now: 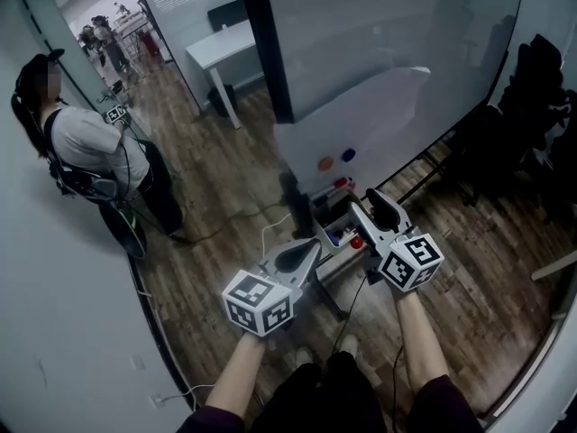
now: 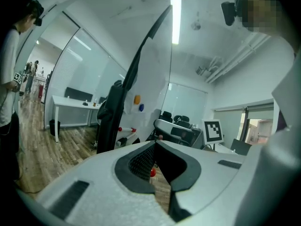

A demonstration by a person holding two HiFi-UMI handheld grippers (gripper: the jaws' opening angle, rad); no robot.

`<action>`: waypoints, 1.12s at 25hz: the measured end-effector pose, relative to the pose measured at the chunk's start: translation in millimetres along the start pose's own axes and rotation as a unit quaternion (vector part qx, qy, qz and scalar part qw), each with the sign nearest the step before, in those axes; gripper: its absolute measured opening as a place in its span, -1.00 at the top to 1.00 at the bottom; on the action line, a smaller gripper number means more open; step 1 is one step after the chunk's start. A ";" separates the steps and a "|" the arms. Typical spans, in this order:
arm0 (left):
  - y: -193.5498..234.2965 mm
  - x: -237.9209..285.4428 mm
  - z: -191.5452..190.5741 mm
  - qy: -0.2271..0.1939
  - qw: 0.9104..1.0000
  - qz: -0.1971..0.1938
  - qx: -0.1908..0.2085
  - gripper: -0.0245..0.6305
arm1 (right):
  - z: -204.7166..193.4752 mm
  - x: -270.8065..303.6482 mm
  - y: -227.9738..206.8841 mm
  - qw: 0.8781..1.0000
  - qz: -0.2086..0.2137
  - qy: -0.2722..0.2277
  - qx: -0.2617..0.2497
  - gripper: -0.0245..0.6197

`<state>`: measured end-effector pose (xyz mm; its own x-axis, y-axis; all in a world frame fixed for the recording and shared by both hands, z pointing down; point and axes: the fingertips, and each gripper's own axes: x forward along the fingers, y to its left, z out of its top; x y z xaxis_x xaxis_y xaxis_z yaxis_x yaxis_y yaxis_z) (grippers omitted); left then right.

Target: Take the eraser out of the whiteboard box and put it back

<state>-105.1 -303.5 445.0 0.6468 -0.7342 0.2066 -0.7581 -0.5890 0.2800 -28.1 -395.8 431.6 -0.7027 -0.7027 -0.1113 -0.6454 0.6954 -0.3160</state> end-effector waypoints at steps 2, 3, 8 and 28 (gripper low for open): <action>-5.2 -2.1 7.0 -0.007 1.000 -0.003 0.005 0.91 | 10.2 -7.1 8.4 1.000 0.003 -0.010 -0.002 0.30; -8.4 -3.0 10.9 -0.011 1.000 -0.005 0.009 0.91 | 15.7 -11.1 13.4 1.000 0.004 -0.015 -0.004 0.33; -28.5 -8.8 33.8 -0.032 0.999 -0.019 0.027 0.91 | 39.5 -31.9 40.4 0.999 0.011 -0.036 -0.012 0.52; -107.2 -45.5 107.5 -0.105 0.987 -0.088 0.081 0.91 | 120.3 -108.1 123.6 0.992 0.002 -0.099 -0.074 0.90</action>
<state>-62.3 -243.3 304.8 0.7506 -0.6597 -0.0364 -0.6502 -0.7474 0.1367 4.2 -252.0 291.2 -0.6426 -0.7048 -0.3004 -0.6894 0.7030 -0.1746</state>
